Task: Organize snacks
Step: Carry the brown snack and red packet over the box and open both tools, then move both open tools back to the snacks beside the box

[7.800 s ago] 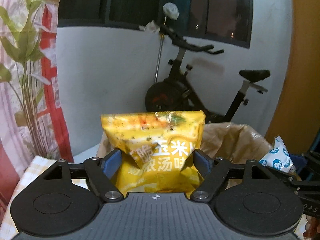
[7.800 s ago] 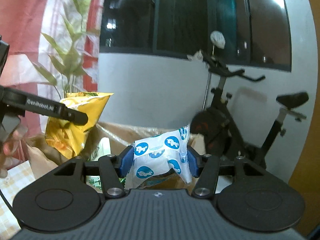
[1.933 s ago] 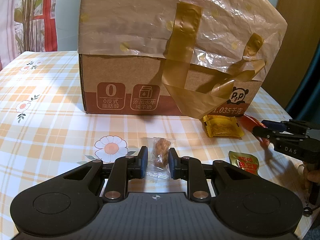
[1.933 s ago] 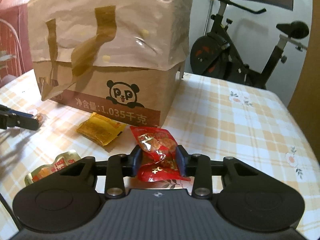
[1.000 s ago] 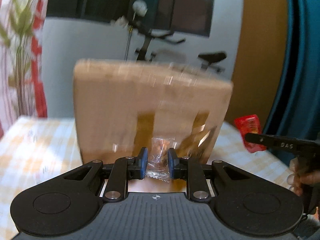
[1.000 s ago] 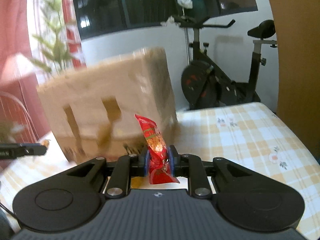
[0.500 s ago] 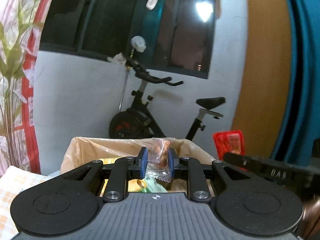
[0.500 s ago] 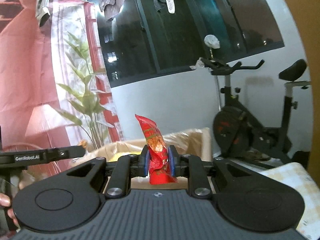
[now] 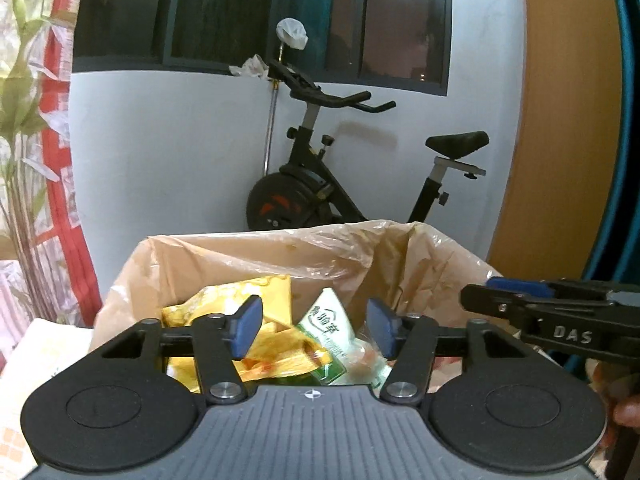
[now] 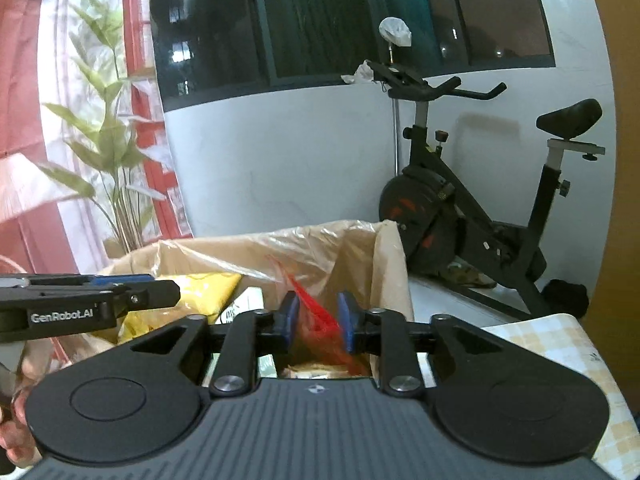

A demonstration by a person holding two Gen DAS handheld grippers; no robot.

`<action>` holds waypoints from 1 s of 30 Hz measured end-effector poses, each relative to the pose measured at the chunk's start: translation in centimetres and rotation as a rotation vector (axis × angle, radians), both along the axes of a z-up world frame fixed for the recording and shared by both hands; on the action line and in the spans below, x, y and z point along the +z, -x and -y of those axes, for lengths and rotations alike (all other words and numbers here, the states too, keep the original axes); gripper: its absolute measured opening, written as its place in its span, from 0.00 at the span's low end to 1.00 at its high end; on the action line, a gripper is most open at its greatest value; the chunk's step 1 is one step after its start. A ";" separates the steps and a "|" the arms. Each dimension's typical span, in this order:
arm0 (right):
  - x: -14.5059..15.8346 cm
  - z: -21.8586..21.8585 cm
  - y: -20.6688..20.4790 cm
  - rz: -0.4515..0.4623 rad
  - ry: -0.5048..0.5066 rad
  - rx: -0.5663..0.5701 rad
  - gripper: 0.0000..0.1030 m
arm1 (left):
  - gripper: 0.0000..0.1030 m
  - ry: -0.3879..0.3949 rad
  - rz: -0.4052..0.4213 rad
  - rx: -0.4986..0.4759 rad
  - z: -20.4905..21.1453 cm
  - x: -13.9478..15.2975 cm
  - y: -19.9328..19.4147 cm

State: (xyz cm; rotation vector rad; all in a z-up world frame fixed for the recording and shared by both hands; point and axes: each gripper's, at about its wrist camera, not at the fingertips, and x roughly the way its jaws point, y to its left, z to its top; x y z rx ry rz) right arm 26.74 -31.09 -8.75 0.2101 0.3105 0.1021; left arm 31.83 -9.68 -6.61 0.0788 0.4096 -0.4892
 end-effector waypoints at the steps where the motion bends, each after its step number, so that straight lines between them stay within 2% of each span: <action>1: -0.1 0.0 0.3 0.003 0.008 0.001 0.39 | 0.59 0.000 -0.006 0.005 -0.4 -0.1 0.2; 11: 0.1 -0.2 4.3 0.033 -0.025 -0.016 0.40 | 0.59 0.045 -0.016 0.020 -4.5 0.7 4.5; 15: -0.2 -0.7 6.5 0.072 -0.020 -0.048 0.40 | 0.59 0.058 -0.012 0.036 -5.5 0.1 6.5; 20: -1.6 -1.7 8.7 0.072 0.013 -0.053 0.40 | 0.59 0.065 -0.025 0.047 -6.0 -1.2 8.0; 30: -6.7 -2.4 9.9 -0.090 -0.013 -0.015 0.40 | 0.59 0.032 -0.125 0.082 -6.9 -5.8 9.0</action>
